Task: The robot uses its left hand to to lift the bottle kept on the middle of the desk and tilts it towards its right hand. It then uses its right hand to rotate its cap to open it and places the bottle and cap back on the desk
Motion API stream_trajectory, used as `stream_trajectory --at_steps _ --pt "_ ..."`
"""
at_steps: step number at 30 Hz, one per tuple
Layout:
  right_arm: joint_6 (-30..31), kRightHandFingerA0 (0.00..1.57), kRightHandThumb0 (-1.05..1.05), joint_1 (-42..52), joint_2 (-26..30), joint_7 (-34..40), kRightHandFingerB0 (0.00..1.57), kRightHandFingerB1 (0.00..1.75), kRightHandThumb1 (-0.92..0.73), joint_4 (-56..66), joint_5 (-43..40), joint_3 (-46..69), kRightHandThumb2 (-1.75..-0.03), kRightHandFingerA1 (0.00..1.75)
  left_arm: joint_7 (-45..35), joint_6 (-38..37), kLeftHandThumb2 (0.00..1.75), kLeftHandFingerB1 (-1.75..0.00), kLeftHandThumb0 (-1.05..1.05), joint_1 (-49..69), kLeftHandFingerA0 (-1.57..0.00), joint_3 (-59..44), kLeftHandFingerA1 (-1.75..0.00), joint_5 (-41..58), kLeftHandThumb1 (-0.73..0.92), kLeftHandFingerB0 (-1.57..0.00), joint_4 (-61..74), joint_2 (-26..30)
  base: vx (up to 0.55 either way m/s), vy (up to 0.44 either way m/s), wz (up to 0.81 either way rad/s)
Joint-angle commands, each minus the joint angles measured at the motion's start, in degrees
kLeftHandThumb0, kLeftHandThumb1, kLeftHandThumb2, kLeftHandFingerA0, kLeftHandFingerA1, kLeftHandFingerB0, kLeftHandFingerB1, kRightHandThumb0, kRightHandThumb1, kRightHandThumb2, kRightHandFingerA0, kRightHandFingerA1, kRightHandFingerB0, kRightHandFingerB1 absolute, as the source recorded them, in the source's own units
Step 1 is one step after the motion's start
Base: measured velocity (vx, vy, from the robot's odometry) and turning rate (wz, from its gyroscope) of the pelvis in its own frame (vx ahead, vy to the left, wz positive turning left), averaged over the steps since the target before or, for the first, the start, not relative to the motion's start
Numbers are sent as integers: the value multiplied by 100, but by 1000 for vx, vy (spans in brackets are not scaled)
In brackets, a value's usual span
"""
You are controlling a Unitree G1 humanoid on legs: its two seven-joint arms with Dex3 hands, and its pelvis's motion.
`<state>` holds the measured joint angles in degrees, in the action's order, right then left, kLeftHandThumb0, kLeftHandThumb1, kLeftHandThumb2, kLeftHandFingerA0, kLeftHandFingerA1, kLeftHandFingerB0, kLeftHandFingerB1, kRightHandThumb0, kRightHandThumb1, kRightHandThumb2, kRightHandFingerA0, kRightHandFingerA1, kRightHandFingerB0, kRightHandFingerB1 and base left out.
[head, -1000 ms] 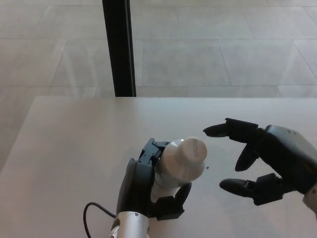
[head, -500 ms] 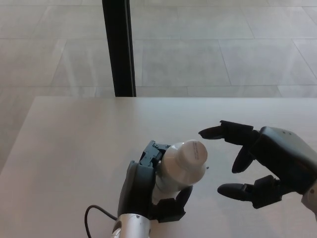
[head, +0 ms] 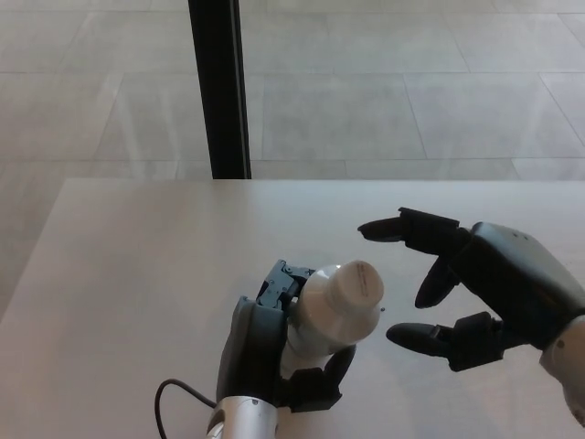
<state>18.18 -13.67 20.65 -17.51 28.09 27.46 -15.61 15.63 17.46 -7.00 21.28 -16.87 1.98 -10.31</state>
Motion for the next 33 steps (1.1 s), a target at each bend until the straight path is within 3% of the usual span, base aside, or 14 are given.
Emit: stream_trajectory --at_steps 1,2,5,6,11,17,20,21,22,24,28,29,30,33 --pt "-159 84 -66 109 -29 91 34 41 -53 -100 125 -34 -57 91 73 43 125 -165 19 120 -86 -23 -175 -75 75 -63 -70 -91 0 0 0" --pt "-108 84 -66 128 -41 28 34 41 -54 -60 125 -73 -57 93 82 20 136 -108 10 121 -97 -41 -116 -54 80 -87 -78 -101 0 0 0" --pt "-130 87 -66 158 -64 32 35 41 -54 -31 169 -141 -57 96 116 -30 135 -108 11 138 -98 -33 -116 -65 80 -88 -105 -101 0 0 0" --pt "-130 89 -66 150 -98 42 36 42 -54 -28 172 -172 -57 98 119 -33 114 -146 15 141 -110 -22 -175 -74 80 -82 -114 -95 0 0 0" --pt "-197 95 -65 126 -195 116 39 40 -54 -87 200 -194 -57 101 56 -36 105 -163 11 136 -82 17 -175 -81 83 -63 -149 -48 0 0 0" --pt "-167 98 -62 85 -300 128 40 41 -56 -103 277 -185 -57 101 39 -59 128 -168 15 129 -86 -10 -175 -48 72 -66 -164 -47 0 0 0" --pt "-157 98 -59 86 -338 125 40 41 -57 -116 288 -177 -58 104 43 -31 127 -147 14 141 -105 -17 -175 -30 76 -81 -169 -73 0 0 0" --pt "-147 98 -59 78 -358 126 41 41 -58 -124 291 -178 -58 103 55 -45 128 -166 17 138 -85 -3 -175 -56 71 -65 -178 -62 0 0 0" --pt "-148 96 -65 76 -377 135 36 52 -48 -129 296 -179 -87 99 59 -79 135 -107 9 151 -97 15 -115 -68 79 -86 -189 -50 0 0 0" --pt "-172 98 -59 77 -402 161 42 41 -60 -146 313 -178 -58 95 91 -15 135 -107 9 123 -98 50 -116 -142 79 -86 -205 -45 0 0 0" --pt "-208 99 -55 94 -433 214 45 44 -64 -149 394 -175 -59 92 88 -55 135 -107 10 160 -97 58 -115 -130 79 -85 -190 -30 0 0 0" --pt "-227 100 -53 96 -439 245 47 46 -65 -163 430 -175 -59 93 83 -23 129 -165 19 161 -80 62 -175 -141 73 -61 -170 -24 0 0 0" --pt "-214 104 -48 117 -448 253 51 48 -66 -149 451 -171 -60 100 108 -36 135 -106 10 164 -96 53 -115 -145 79 -84 -182 -31 0 0 0" --pt "-329 106 -43 168 -460 349 57 50 -66 -197 456 -155 -60 99 90 2 136 -106 10 179 -96 50 -115 -147 80 -84 -147 -27 0 0 0"
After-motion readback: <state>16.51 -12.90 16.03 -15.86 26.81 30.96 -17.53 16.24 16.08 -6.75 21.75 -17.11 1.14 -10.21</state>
